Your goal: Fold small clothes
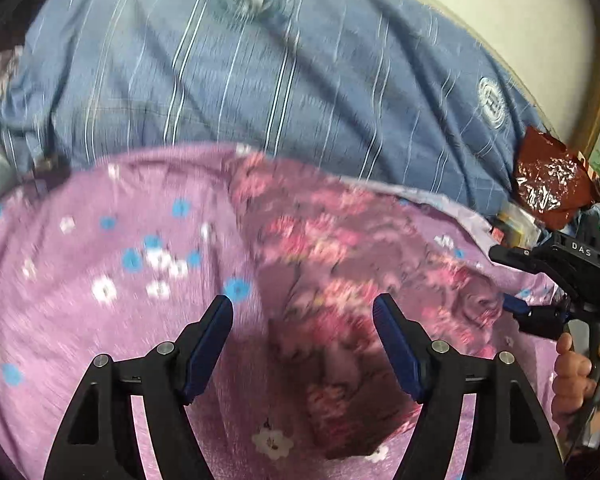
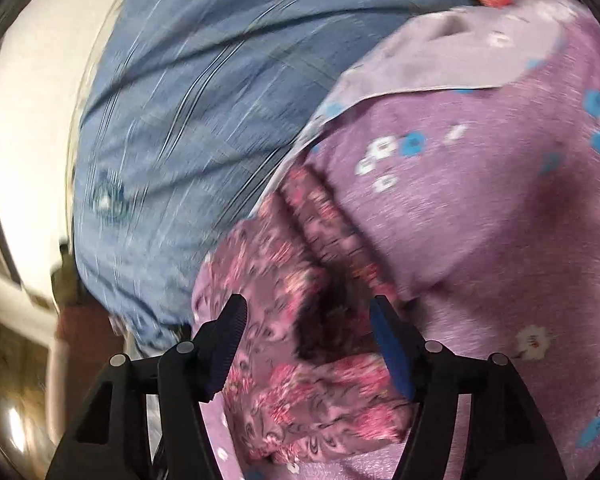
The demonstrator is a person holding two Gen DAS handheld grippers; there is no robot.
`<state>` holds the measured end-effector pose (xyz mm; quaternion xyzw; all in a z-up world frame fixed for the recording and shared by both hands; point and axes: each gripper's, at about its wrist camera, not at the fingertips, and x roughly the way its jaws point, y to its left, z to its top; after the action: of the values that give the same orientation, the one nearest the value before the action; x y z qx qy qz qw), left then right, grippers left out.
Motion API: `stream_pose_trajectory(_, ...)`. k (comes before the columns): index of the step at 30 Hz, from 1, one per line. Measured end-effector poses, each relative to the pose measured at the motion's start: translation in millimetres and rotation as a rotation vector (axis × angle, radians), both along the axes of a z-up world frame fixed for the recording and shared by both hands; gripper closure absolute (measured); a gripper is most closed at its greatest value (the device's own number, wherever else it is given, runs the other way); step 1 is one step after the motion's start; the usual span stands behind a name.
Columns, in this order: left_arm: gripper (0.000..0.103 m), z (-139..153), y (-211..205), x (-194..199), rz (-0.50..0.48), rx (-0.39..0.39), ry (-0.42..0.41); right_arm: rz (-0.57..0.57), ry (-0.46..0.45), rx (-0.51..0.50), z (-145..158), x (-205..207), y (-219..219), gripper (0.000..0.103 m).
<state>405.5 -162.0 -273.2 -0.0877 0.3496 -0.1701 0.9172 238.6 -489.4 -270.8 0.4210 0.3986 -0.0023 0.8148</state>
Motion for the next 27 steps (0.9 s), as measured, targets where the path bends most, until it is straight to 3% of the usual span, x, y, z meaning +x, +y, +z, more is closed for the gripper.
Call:
stream_pose_trajectory(3, 0.032, -11.4, -6.3, 15.4, -0.074, 0.03, 0.044, 0.088, 0.058, -0.157, -3.2, 13.3, 31.2, 0.042)
stream_pose_trajectory(4, 0.032, -14.8, -7.3, 21.0, -0.093, 0.034, 0.059, 0.112, 0.095, -0.218, -7.1, 17.6, 41.0, 0.062)
stream_pose_trajectory(5, 0.032, -18.4, -8.1, 26.3, -0.097, 0.039, 0.067, 0.138, 0.128, -0.276, -11.2, 21.2, 49.6, 0.098)
stream_pose_trajectory(7, 0.032, -20.1, -3.6, 34.8, -0.092, 0.034, 0.07, 0.157, 0.171, -0.333, -14.7, 20.8, 58.5, 0.098)
stream_pose_trajectory(9, 0.032, -16.5, 4.3, 38.6, -0.086, 0.023, 0.061, 0.148, 0.119, -0.309, 2.5, 6.6, 58.6, 0.098)
stream_pose_trajectory(12, 0.032, -9.6, 14.7, 38.1, -0.076, 0.018, 0.036, 0.14, 0.038, -0.383, 39.3, -28.3, 62.8, 0.098)
stream_pose_trajectory(14, 0.032, -9.8, 19.0, 38.1, -0.076, 0.006, 0.047, 0.139, 0.031, -0.363, 44.0, -41.4, 59.1, 0.098)
stream_pose_trajectory(16, 0.032, -11.9, 21.3, 34.7, -0.085, 0.003, 0.068, 0.118, 0.084, -0.334, 30.2, -40.0, 51.6, 0.098)
stream_pose_trajectory(19, 0.032, -20.0, 16.6, 41.2, -0.111, 0.028, 0.119, 0.117, 0.271, -0.316, -15.3, -19.0, 45.1, 0.09)
stream_pose_trajectory(21, 0.032, -20.8, 15.6, 44.0, -0.116, 0.027, 0.128, 0.088, 0.289, -0.264, -17.8, -19.3, 38.3, 0.086)
stream_pose_trajectory(25, 0.032, -14.8, 13.7, 47.3, -0.128, -0.01, 0.133, 0.003, 0.097, -0.314, 24.7, -29.0, 37.5, 0.066)
stream_pose_trajectory(27, 0.031, -15.2, 8.1, 47.7, -0.14, -0.006, 0.133, 0.007, -0.002, -0.322, 38.4, -25.8, 45.7, 0.066)
